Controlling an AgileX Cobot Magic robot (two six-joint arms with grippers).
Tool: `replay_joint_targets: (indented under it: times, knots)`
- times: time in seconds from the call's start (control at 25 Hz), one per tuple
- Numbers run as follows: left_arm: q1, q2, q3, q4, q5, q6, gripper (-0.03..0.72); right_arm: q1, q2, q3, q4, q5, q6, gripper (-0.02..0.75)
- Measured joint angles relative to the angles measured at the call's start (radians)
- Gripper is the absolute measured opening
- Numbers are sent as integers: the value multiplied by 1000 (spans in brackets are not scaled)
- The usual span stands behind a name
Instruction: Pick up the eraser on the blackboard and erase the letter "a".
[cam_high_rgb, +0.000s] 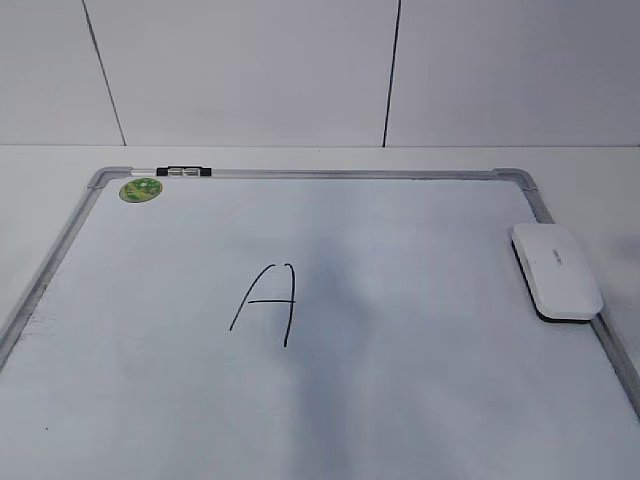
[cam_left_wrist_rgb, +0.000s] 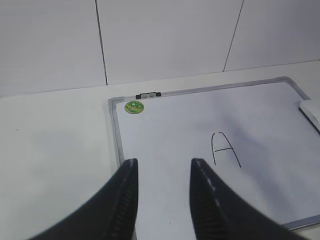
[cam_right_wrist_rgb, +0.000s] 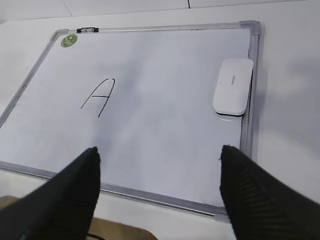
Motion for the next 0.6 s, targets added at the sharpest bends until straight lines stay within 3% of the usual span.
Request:
replay_joint_targets:
  times: [0.6]
  knots:
    - [0, -262, 464, -53, 2, -2, 266, 0, -203, 253, -77, 2, -113, 593]
